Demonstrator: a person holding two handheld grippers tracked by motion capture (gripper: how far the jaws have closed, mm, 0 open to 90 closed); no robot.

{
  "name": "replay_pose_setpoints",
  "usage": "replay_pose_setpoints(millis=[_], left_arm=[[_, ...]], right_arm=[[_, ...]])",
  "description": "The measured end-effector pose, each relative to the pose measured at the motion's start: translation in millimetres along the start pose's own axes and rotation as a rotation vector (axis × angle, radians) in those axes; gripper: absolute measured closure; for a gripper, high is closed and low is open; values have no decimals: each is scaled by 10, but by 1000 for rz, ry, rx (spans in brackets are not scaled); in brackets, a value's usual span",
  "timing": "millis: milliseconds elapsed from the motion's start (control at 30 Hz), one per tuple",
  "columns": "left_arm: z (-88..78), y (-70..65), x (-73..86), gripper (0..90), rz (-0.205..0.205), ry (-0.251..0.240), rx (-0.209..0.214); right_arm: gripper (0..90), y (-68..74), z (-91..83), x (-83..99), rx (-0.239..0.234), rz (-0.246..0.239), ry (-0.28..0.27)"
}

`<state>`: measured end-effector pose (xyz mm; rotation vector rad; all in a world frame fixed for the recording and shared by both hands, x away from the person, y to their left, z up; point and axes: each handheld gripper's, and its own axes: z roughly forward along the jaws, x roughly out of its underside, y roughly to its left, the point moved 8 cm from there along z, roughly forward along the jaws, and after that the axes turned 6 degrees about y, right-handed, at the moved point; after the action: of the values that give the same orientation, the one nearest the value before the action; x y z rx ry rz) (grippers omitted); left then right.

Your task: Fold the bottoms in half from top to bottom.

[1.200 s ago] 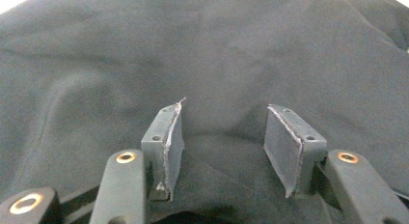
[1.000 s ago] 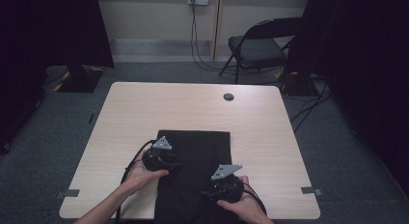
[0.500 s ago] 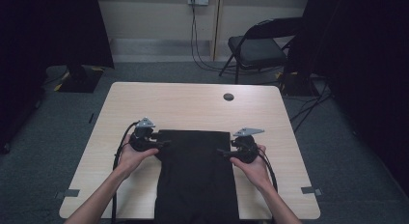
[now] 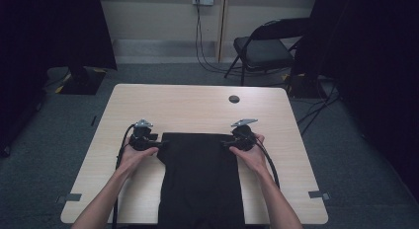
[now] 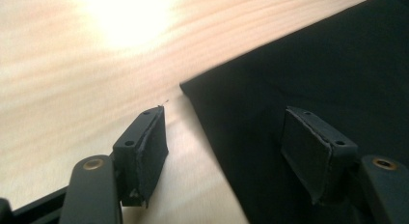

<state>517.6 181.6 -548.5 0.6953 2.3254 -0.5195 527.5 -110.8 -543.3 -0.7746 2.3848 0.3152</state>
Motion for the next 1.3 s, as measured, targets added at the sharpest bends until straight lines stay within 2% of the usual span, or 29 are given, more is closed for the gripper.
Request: replay_pose_setpoints(millis=[100,233,267,300,333,367,400,467,500,533,600,633,667,700,733,833,900,933,967,1033,1133,1200,1233,1300], left_arm=[[42,-70,-14,312,40,8,-3],[126,-158,-56,289,62,-16,2],[141,-178,-62,277,69,-14,-6],[157,-196,-65,276,92,-5,-33],[179,-229,-64,276,131,8,-61],[186,-240,-66,269,151,12,-69],[195,-268,-72,269,134,7,-49],[193,-272,-69,270,142,11,-51],[192,-275,-70,277,149,12,-57],[185,-295,-69,327,162,12,-43],[174,-346,-70,499,181,16,-16],[171,-379,-68,564,177,21,3],[169,-410,-62,677,169,27,33],[164,-429,-55,756,156,32,55],[149,-426,-50,820,146,42,63],[119,-416,-47,859,151,51,60],[89,-395,-84,863,124,37,74],[68,-366,-135,865,140,40,65],[47,-345,-181,866,136,32,61],[-25,-304,-352,867,121,-5,58],[-128,-277,-621,868,141,-38,39],[-218,-270,-822,870,141,-73,31],[-271,-280,-925,870,134,-103,43],[-373,-298,-1094,870,141,-141,25]], right_arm=[[246,10,52,13,-11,19,3],[245,-19,116,-27,15,14,-16],[246,-23,131,-38,24,13,-21],[248,-25,139,-45,30,11,-22],[251,-21,148,-56,34,7,-23],[262,-4,153,-57,32,1,-22],[274,6,153,-58,30,-3,-26],[410,52,131,-51,9,-22,-33],[442,77,116,-43,-4,-31,-30],[490,92,105,-35,-7,-34,-28],[664,154,75,-15,-60,-25,-29],[731,180,67,-5,-76,-22,-29],[802,209,57,5,-98,-18,-24],[830,239,52,14,-119,-12,-21],[863,256,40,22,-117,-11,-17],[872,307,-28,4,-146,-14,-21],[873,294,-103,-64,-160,3,-54],[874,268,-152,-114,-162,14,-76],[874,221,-209,-178,-161,30,-104],[874,145,-287,-278,-161,55,-128],[874,59,-391,-451,-150,80,-173],[874,7,-470,-595,-117,74,-191],[874,-13,-520,-676,-108,63,-195],[874,-64,-675,-865,-78,46,-217]])
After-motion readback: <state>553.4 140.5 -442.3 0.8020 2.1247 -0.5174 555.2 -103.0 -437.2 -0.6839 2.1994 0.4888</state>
